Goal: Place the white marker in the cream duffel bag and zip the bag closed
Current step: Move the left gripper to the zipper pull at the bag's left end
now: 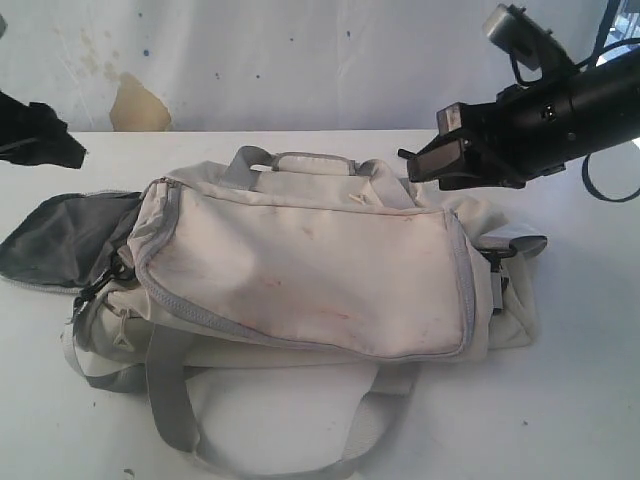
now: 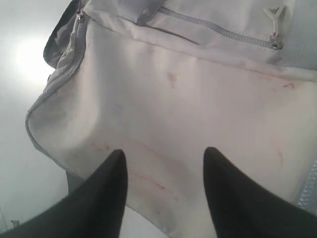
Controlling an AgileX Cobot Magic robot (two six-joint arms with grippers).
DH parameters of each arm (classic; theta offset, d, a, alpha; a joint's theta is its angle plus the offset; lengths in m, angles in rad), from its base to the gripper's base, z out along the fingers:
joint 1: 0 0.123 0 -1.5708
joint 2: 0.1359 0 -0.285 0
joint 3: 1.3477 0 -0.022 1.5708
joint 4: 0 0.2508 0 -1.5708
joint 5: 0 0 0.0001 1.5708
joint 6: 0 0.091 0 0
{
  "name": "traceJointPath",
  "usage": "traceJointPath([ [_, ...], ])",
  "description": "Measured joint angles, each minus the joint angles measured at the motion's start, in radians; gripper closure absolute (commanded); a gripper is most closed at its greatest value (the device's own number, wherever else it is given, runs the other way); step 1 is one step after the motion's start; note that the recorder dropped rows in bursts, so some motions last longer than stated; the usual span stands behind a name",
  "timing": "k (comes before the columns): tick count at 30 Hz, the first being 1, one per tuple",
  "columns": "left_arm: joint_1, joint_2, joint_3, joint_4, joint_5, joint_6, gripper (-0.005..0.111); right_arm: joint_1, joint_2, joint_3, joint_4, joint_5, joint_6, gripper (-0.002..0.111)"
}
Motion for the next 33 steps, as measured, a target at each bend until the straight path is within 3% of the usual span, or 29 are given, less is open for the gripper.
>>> traceJointPath([
  [7,0.000,0.360,-0.294,-0.042,0.134,0.135,0.047,0.032,0.024,0.000,0.000,-0.002,0.000,0.063],
  [10,0.000,0.461,-0.374,-0.051,0.151,0.399,0.047,0.032,0.024,0.000,0.000,-0.002,-0.001,0.063],
  [13,0.000,0.506,-0.382,-0.068,0.128,0.603,0.047,0.032,0.024,0.000,0.000,-0.002,-0.002,0.063],
  [19,-0.001,0.535,-0.385,-0.225,0.071,0.826,0.047,0.032,0.024,0.000,-0.002,-0.002,-0.035,0.063],
  [33,-0.001,0.596,-0.386,-0.267,0.021,1.022,0.047,0.032,0.024,0.000,-0.002,-0.014,-0.052,0.063],
])
